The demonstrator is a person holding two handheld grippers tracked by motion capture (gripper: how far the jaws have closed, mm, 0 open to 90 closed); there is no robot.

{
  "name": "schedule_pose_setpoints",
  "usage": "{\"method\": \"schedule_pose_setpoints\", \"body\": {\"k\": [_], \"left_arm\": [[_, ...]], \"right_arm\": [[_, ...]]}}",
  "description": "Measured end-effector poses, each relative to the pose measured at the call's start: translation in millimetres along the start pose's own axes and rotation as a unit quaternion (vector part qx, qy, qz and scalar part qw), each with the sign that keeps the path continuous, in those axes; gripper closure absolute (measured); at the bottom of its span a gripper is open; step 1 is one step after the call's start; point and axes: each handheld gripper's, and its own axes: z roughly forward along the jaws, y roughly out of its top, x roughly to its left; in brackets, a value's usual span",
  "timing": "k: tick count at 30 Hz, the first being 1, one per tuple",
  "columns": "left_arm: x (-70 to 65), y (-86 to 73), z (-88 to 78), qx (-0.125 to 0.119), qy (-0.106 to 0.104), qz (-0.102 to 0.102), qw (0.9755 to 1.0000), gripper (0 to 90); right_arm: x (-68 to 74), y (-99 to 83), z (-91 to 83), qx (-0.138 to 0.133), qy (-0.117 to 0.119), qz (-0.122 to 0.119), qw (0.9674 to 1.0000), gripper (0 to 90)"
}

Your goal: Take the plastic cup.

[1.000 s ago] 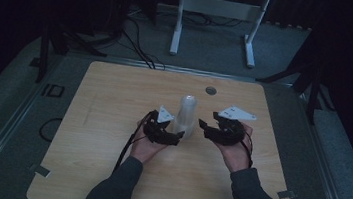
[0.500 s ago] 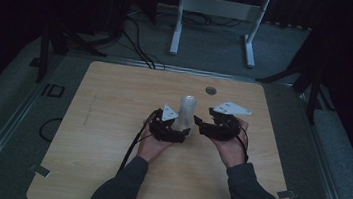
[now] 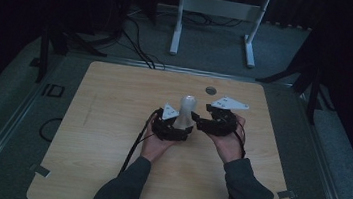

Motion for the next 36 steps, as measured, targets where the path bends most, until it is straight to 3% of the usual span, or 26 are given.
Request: {"method": "schedule_pose_setpoints", "body": {"k": [6, 10, 31, 36], "left_arm": [[0.1, -2.5, 3.9, 0.003, 0.014, 0.012, 0.9998, 15.9], [-0.9, -3.1, 3.7, -0.001, 0.015, 0.017, 0.9997, 19.8], [-5.2, -6.2, 4.0, -0.007, 0.028, 0.032, 0.9991, 20.6], [-7.3, -6.8, 4.5, -0.01, 0.028, 0.034, 0.999, 20.6]], "right_arm": [[0.5, 3.4, 3.4, -0.002, 0.004, 0.004, 1.0, 35.5], [0.9, 5.1, 5.9, -0.002, 0.006, 0.004, 1.0, 35.1], [8.4, 17.6, 27.3, -0.004, 0.022, 0.003, 0.9998, 33.9], [9.4, 18.7, 36.8, -0.003, 0.028, 0.014, 0.9995, 32.4]]}}
